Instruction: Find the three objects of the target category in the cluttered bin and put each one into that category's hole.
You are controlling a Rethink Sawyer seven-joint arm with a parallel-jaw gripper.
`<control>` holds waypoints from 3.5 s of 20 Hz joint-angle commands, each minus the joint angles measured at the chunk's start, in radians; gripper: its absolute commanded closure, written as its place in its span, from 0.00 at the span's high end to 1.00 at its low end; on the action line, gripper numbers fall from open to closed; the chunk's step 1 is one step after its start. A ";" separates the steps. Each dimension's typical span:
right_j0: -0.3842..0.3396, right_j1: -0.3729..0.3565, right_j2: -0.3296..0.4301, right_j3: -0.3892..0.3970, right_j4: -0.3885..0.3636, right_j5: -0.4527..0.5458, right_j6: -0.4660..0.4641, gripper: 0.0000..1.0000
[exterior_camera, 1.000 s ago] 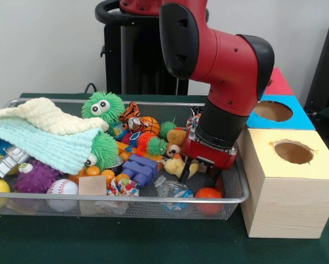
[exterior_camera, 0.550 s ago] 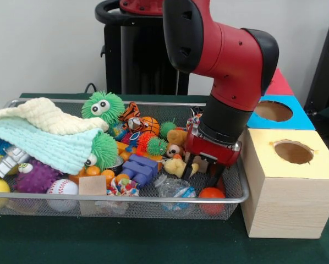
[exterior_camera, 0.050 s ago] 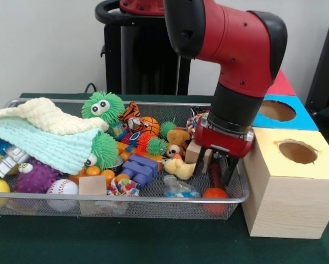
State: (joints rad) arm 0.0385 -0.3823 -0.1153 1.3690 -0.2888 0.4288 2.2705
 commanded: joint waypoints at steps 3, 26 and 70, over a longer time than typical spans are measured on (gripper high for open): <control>-0.047 -0.095 0.154 0.095 0.021 0.003 -0.011 1.00; -0.160 -0.137 0.231 0.130 -0.029 0.041 -0.083 1.00; -0.481 -0.073 0.461 0.053 -0.252 0.148 -0.441 1.00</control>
State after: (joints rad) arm -0.3975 -0.5402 0.2049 1.4347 -0.4386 0.4418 2.1882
